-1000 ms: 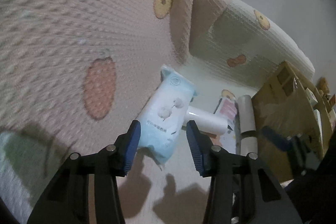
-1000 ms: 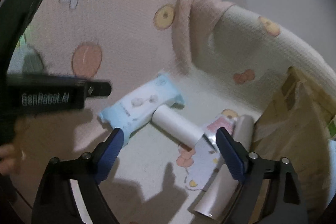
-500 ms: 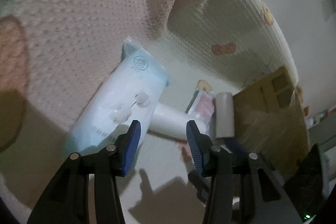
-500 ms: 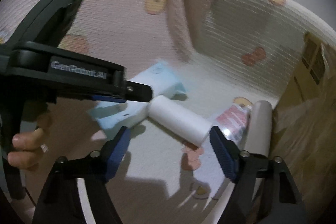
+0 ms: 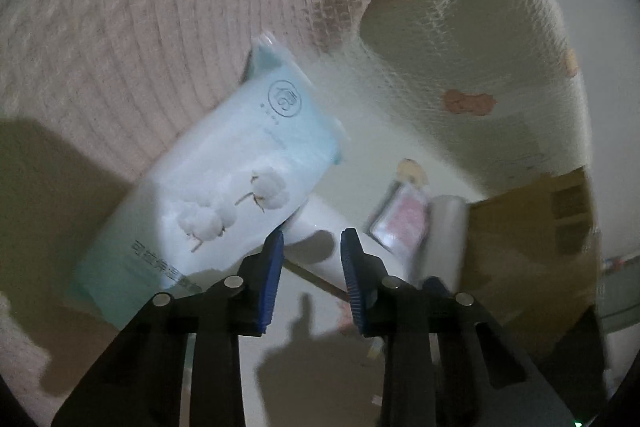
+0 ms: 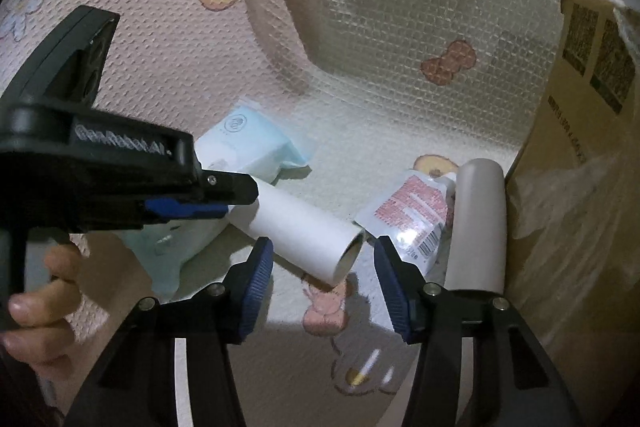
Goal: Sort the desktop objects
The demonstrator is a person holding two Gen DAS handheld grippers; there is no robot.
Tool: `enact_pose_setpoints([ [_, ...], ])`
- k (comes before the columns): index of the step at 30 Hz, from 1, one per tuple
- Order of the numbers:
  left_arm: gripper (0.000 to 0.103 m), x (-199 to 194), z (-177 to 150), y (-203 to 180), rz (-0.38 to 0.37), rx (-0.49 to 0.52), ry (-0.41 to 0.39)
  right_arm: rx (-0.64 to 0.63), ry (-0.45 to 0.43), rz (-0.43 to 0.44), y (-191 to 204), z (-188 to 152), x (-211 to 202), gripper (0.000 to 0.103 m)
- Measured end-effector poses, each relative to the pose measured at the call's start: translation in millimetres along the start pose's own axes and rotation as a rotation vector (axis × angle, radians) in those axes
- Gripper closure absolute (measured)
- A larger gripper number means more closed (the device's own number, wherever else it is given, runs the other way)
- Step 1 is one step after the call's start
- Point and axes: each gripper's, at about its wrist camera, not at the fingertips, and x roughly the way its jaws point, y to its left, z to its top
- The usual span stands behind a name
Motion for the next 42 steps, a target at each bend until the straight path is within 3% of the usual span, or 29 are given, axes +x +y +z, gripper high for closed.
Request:
enact_pose_setpoints([
  [3, 0.071, 4, 3, 0, 0.016, 0.009, 0.012, 0.015, 0.012, 0.016, -1, 1, 7, 0.053],
  [11, 0.071, 0, 13, 14, -0.032, -0.055, 0.003, -0.003, 0.013, 0.043, 0, 0, 11, 0.053],
  [14, 0.077, -2, 8, 12, -0.021, -0.033, -0.016, 0.009, 0.013, 0.062, -2, -1, 7, 0.052],
  [24, 0.081, -18, -12, 12, -0.037, 0.024, -0.027, 0.107, 0.016, 0.101, -7, -3, -11, 0.052],
  [25, 0.087, -19, -15, 11, -0.052, 0.026, -0.027, 0.101, 0.019, 0.102, -6, -4, -14, 0.052],
  [28, 0.09, -23, -30, 11, -0.147, -0.004, -0.002, 0.058, 0.024, 0.165, 6, -10, -24, 0.052],
  [33, 0.09, -36, -54, 11, -0.068, 0.011, -0.075, -0.082, -0.003, 0.087, 29, -23, -41, 0.052],
  [38, 0.09, -41, -61, 16, -0.068, -0.03, -0.093, -0.047, -0.014, 0.1, 17, -16, -42, 0.052],
  [39, 0.087, -42, -63, 18, -0.073, -0.044, -0.096, -0.036, -0.02, 0.109, 15, -14, -44, 0.052],
  [41, 0.072, -41, -65, 21, -0.082, -0.081, -0.092, -0.036, -0.038, 0.116, 14, -10, -47, 0.052],
  [42, 0.059, -40, -66, 25, -0.102, -0.116, -0.09, -0.051, -0.049, 0.111, 15, -7, -48, 0.052],
])
